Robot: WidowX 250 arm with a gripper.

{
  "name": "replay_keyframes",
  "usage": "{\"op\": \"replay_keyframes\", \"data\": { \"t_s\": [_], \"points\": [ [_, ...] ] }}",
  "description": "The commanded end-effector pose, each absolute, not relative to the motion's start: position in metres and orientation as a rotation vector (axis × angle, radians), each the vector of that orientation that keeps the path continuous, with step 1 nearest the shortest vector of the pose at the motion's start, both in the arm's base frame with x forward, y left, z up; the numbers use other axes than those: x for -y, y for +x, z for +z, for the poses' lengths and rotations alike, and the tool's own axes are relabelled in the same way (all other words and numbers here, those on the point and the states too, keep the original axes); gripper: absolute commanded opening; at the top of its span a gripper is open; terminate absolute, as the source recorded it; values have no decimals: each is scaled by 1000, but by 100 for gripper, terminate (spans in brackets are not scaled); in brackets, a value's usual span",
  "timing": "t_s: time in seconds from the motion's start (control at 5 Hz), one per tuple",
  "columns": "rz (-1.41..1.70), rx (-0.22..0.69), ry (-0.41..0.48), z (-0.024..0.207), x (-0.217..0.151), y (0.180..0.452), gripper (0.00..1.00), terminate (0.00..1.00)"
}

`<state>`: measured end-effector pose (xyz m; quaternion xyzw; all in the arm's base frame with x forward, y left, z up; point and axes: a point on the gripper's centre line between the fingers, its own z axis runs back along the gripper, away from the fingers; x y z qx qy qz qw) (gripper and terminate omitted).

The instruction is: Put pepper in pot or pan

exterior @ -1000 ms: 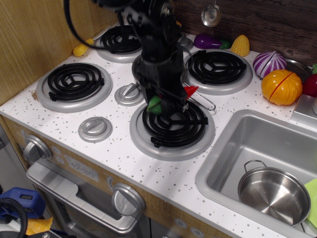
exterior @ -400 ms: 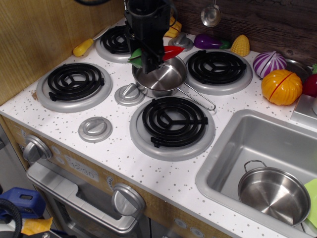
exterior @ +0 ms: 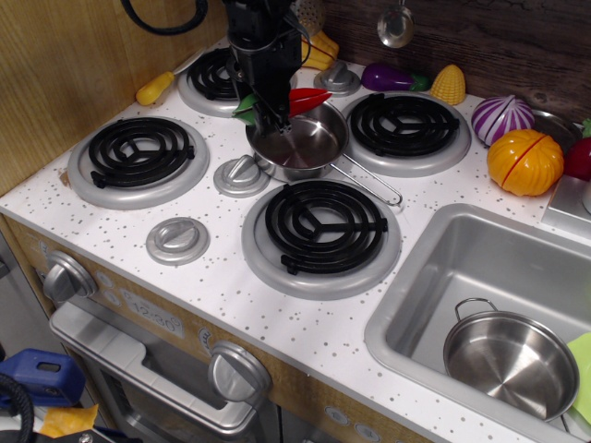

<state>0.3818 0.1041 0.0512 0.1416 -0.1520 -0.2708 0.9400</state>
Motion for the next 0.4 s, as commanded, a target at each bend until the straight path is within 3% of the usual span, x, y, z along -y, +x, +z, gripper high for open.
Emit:
{"op": "replay_keyframes", "data": {
  "t_s": [0.0, 0.2],
  "points": [
    [-538, 354, 316, 69, -110, 388, 100, 0],
    [-538, 354, 316, 69, -110, 388, 100, 100]
  ]
}}
